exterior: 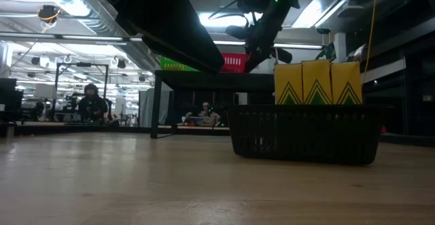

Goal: Pick & Place Office Desk Supplies
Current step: Put the red bin on the shelf, then put the black bin on the shelf

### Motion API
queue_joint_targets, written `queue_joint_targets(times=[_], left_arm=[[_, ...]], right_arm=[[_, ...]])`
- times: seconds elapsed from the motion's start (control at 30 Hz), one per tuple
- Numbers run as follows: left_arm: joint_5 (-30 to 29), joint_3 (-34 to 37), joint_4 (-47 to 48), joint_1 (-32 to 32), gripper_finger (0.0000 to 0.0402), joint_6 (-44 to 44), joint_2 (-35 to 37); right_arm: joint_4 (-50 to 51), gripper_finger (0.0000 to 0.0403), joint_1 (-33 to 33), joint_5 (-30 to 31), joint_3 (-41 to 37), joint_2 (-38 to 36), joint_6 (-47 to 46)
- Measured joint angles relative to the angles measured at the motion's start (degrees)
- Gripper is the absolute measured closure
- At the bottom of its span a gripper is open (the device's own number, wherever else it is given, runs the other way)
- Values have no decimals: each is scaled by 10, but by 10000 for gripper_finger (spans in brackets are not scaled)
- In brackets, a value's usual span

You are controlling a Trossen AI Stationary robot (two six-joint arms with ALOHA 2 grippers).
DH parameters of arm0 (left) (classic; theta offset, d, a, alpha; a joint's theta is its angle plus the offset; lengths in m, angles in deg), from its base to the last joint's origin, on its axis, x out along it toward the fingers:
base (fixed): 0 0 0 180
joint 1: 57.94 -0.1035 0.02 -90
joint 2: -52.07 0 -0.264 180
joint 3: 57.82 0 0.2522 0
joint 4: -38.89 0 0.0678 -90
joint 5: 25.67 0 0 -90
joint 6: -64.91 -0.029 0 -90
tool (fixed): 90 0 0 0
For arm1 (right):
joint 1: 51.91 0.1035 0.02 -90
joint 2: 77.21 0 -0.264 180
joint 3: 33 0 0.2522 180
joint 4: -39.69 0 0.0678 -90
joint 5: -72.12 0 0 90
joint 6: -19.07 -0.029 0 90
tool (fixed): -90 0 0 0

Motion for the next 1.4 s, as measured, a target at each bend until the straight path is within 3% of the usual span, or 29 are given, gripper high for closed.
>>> queue_joint_targets(times=[0.13,0.33,0.53,0.7,0.83,0.97,1.23,1.4], left_arm=[[-1,0,0,0,226,-1,0],[-4,0,-1,-2,226,-15,0],[-2,0,-31,-18,226,-32,0],[26,0,-64,-46,226,-71,0],[31,0,-111,-55,226,-151,0],[24,0,-133,-39,226,-222,16],[-88,23,-35,35,226,-204,80],[-40,159,-223,39,226,-186,134]], right_arm=[[13,403,0,32,0,-3,16],[120,403,-15,120,0,-43,33],[234,403,-17,260,0,-109,33],[252,403,37,340,0,-173,60],[264,403,103,394,0,-217,71],[271,403,175,415,-6,-241,95],[242,403,273,459,-145,-311,48],[43,403,332,438,-293,-373,72]])
